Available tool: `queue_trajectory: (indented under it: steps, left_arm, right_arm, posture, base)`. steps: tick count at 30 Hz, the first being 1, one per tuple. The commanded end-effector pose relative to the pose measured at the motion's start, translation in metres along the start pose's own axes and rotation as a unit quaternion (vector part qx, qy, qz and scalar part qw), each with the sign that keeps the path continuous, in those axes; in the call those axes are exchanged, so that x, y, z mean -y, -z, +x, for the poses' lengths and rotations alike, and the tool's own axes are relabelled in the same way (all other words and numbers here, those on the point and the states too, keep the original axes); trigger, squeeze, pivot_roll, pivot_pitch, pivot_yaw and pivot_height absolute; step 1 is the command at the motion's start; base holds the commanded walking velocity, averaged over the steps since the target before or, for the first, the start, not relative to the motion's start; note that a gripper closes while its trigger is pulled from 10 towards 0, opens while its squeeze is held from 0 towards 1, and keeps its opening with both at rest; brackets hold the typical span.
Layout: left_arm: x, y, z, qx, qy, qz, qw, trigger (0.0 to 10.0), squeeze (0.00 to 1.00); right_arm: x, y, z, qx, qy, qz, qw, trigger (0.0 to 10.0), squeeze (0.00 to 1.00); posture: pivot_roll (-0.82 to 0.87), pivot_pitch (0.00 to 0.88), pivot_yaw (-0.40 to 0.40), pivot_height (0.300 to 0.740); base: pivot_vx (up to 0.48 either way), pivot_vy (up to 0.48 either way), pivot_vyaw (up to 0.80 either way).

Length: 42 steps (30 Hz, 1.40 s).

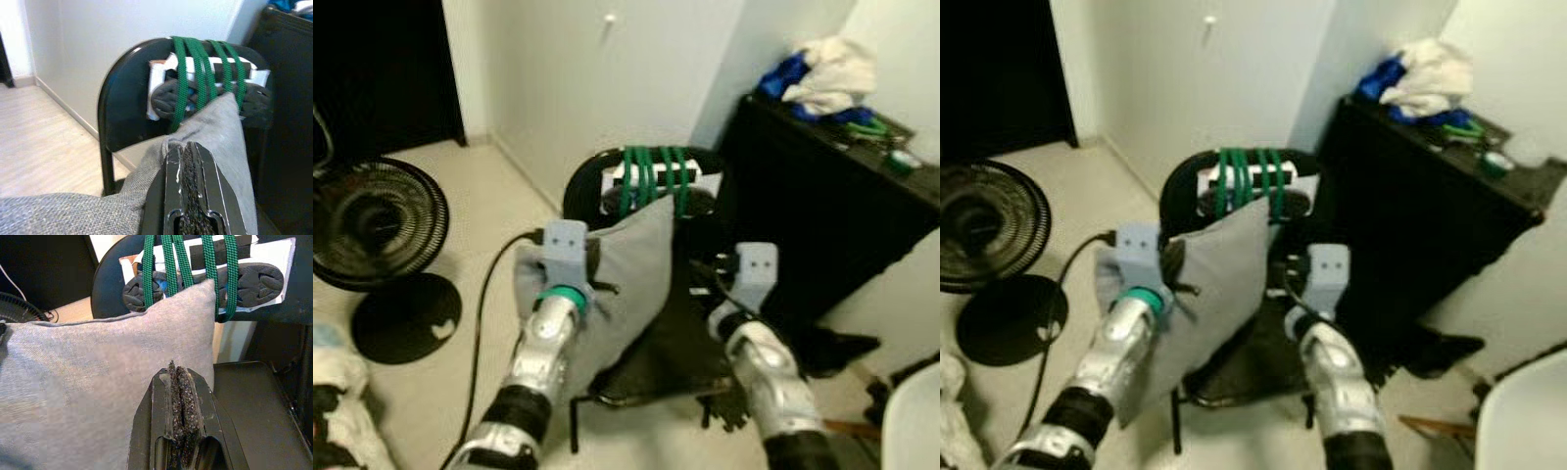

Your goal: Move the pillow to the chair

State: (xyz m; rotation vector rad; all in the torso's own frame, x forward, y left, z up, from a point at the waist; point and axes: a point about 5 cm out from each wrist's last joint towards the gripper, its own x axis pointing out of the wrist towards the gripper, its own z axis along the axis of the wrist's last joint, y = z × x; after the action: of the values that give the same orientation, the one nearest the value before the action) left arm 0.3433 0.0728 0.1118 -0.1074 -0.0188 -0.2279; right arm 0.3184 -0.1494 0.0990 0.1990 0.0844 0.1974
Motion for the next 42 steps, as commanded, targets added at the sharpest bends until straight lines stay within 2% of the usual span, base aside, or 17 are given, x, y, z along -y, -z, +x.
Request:
queue_trajectory:
  steps: [1, 5, 14, 32, 34, 36, 38, 42]
  left_arm:
    - [0.010, -0.013, 0.004, 0.035, 0.013, -0.003, 0.999, 10.0, 0.00]
    - [0.008, -0.012, 0.002, 0.039, 0.003, -0.009, 0.999, 10.0, 0.00]
    - [0.002, -0.010, 0.000, 0.036, -0.010, 0.037, 0.999, 10.0, 0.00]
    - [0.004, -0.009, -0.002, 0.039, -0.004, 0.048, 0.998, 10.0, 0.00]
    - [0.004, -0.008, -0.002, 0.037, -0.004, 0.047, 0.998, 10.0, 0.00]
    - [0.004, -0.003, -0.002, 0.011, 0.007, -0.002, 1.000, 10.0, 0.00]
    - [0.005, -0.002, -0.002, 0.006, 0.011, -0.018, 1.000, 10.0, 0.00]
    - [0.003, -0.002, -0.002, 0.005, 0.008, -0.013, 1.000, 10.0, 0.00]
  right_arm:
    - [0.010, 0.003, -0.004, -0.007, 0.017, 0.001, 1.000, 10.0, 0.00]
    - [0.010, 0.006, -0.007, -0.011, 0.017, 0.000, 1.000, 10.0, 0.00]
    - [0.008, 0.007, -0.007, -0.011, 0.016, 0.001, 1.000, 10.0, 0.00]
    - [0.006, 0.010, -0.009, -0.012, 0.015, 0.003, 1.000, 10.0, 0.00]
    - [0.006, 0.010, -0.009, -0.012, 0.015, 0.003, 1.000, 10.0, 0.00]
    - [0.006, 0.010, -0.009, -0.012, 0.014, 0.004, 1.000, 10.0, 0.00]
    - [0.005, 0.010, -0.009, -0.012, 0.014, 0.004, 1.000, 10.0, 0.00]
    - [0.004, 0.011, -0.009, -0.012, 0.013, 0.005, 1.000, 10.0, 0.00]
  posture:
    - [-0.05, 0.000, -0.084, 0.740]
    - [-0.05, 0.000, -0.082, 0.740]
    - [-0.05, 0.000, -0.070, 0.740]
    - [-0.05, 0.000, -0.066, 0.740]
    - [-0.05, 0.000, -0.066, 0.740]
    - [-0.05, 0.000, -0.065, 0.740]
    - [-0.05, 0.000, -0.065, 0.740]
    - [-0.05, 0.000, -0.063, 0.740]
  base:
    - [0.300, 0.000, 0.00]
    - [0.000, 0.000, 0.00]
    - [0.000, 0.000, 0.00]
    - [0.000, -0.387, 0.00]
    - [0.000, -0.416, 0.00]
    - [0.000, 0.240, 0.00]
    - [0.000, 0.480, 0.00]
    - [0.000, 0.480, 0.00]
